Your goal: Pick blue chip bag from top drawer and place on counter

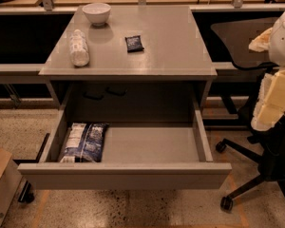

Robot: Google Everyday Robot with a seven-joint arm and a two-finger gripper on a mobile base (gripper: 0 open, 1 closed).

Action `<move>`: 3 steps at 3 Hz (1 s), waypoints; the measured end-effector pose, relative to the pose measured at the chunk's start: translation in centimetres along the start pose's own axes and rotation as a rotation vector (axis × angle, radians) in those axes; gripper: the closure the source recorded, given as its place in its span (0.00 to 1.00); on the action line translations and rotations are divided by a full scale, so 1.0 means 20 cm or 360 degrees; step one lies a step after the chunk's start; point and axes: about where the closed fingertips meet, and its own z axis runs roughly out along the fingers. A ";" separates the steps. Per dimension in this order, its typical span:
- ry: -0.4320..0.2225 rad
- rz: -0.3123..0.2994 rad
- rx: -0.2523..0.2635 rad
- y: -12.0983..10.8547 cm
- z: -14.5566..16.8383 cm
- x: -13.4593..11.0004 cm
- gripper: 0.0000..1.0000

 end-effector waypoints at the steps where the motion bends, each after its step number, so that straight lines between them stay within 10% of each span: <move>1: -0.0008 0.0003 0.0003 0.00 0.01 0.00 0.00; 3: -0.0193 0.0026 0.0005 -0.01 0.20 -0.09 0.00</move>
Offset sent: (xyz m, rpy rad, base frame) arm 0.0178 0.0099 -0.0363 0.1166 -0.0375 -0.0204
